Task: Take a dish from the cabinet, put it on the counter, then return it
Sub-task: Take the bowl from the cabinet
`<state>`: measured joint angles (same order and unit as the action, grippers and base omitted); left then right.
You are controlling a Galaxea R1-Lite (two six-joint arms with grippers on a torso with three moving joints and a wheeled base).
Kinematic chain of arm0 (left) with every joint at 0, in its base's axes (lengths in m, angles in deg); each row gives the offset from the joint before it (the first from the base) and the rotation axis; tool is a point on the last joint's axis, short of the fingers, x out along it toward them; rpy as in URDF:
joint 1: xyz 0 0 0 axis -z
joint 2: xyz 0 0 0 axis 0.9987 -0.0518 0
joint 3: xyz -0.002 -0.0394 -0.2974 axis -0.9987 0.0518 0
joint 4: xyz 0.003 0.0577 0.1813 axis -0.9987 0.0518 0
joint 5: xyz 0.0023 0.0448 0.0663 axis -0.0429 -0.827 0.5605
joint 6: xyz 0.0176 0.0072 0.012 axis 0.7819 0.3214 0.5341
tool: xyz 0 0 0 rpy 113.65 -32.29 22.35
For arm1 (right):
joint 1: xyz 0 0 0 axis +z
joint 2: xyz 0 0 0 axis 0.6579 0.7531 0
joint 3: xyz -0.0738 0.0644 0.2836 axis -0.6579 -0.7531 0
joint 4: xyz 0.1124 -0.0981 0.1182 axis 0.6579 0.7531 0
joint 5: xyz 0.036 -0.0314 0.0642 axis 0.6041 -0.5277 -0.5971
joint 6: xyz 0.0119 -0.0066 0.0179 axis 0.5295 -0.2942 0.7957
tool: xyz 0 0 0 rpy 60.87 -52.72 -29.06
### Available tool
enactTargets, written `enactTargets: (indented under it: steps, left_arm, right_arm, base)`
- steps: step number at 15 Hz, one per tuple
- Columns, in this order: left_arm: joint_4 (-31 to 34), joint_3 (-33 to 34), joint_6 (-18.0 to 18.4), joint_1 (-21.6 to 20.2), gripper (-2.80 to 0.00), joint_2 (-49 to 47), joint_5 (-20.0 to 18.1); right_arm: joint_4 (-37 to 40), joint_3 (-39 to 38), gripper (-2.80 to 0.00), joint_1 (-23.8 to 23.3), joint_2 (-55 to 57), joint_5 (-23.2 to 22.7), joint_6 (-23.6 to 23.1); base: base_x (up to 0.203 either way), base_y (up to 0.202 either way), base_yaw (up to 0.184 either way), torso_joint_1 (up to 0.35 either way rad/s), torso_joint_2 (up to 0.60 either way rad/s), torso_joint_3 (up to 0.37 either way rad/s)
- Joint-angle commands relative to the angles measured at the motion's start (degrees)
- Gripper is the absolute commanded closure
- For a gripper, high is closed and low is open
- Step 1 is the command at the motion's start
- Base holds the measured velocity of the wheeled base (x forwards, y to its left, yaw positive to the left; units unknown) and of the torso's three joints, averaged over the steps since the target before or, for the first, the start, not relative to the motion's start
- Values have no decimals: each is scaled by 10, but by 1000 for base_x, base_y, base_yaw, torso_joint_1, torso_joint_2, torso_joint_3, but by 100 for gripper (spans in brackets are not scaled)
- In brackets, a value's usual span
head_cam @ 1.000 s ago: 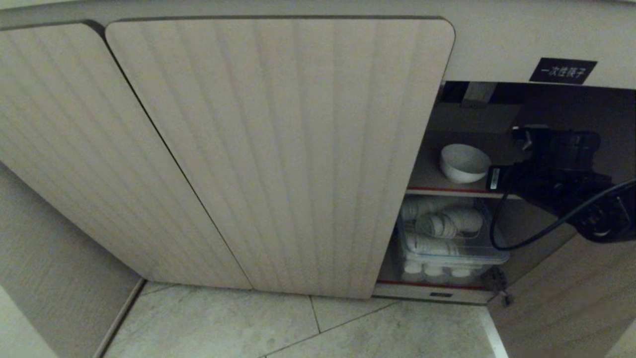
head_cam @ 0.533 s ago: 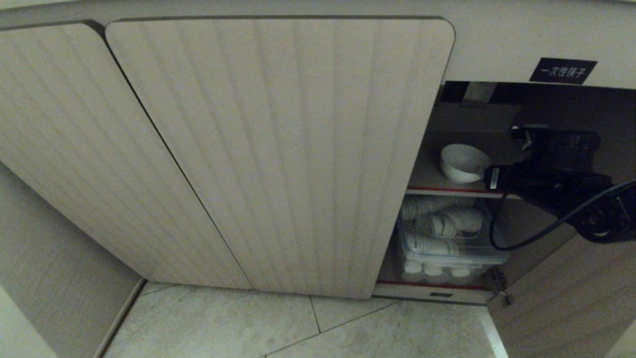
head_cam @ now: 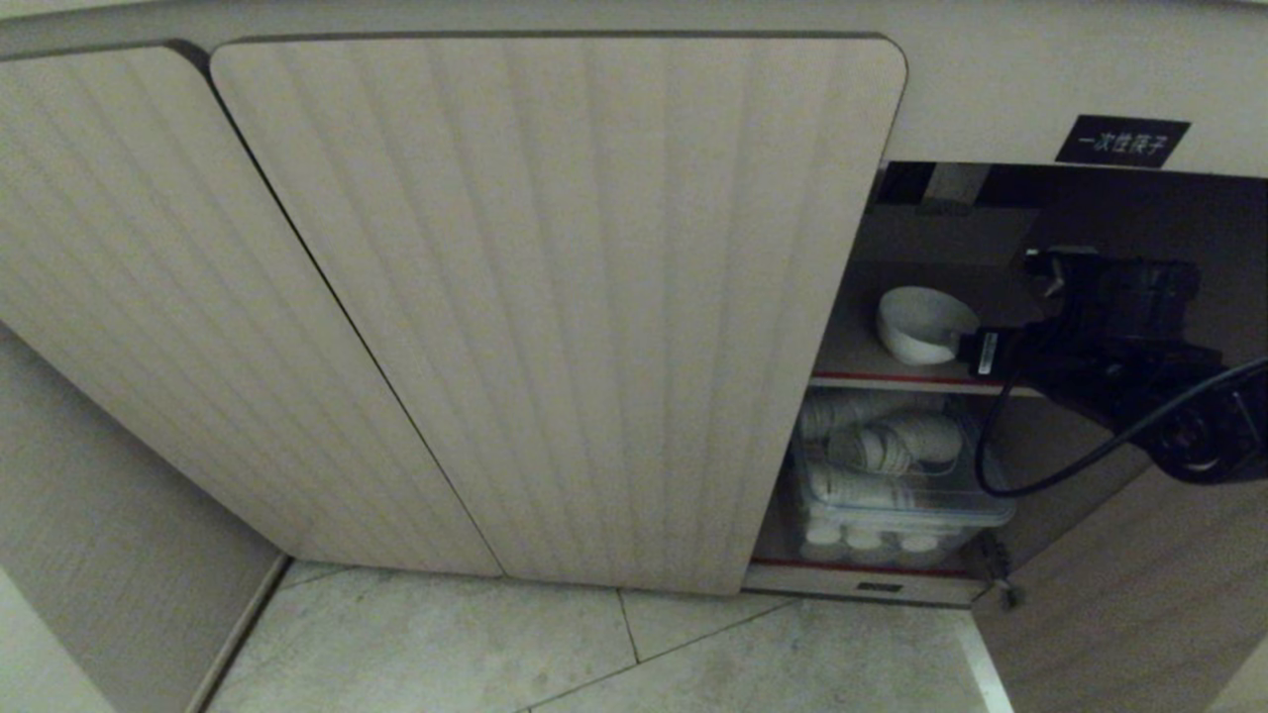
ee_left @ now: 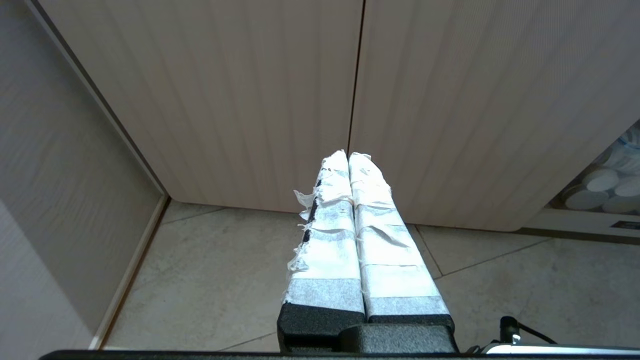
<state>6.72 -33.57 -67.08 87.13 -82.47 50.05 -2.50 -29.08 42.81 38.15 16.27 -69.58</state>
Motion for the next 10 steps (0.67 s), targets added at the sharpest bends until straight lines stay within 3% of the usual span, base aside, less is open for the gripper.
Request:
enactTargets:
  steps: [1, 10]
  left_arm:
    - [0, 0, 0, 0, 0, 0, 0]
    - [0, 0, 0, 0, 0, 0, 0]
  right_arm:
    - [-3, 2, -280, 1, -1, 1, 0]
    - [-8, 38, -280, 0, 19, 0, 5]
  base:
    - [0, 0, 0, 0, 0, 0]
    - [0, 0, 0, 0, 0, 0]
